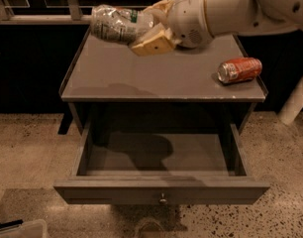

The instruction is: Place 7up can into top drawer

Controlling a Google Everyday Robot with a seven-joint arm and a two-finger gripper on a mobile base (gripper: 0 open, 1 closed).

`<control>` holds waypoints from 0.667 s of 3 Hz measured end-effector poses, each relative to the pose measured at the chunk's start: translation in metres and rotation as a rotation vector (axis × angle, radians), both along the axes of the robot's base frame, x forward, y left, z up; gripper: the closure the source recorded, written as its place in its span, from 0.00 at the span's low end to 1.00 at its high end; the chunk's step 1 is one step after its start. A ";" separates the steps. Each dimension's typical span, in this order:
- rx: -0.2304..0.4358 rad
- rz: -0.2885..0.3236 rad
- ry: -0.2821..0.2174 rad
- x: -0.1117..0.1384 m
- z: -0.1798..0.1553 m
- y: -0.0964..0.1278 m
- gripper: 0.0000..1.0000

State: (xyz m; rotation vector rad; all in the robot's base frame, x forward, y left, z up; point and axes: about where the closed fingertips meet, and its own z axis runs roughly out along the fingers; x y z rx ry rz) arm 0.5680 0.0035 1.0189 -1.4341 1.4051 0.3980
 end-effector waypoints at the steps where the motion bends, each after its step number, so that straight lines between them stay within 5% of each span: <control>1: 0.113 -0.037 -0.010 -0.033 -0.013 0.018 1.00; 2: 0.203 -0.163 0.032 -0.049 -0.053 0.005 1.00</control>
Offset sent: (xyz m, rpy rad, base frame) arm -0.0896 -0.1033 -0.3287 0.1881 0.3033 -0.6584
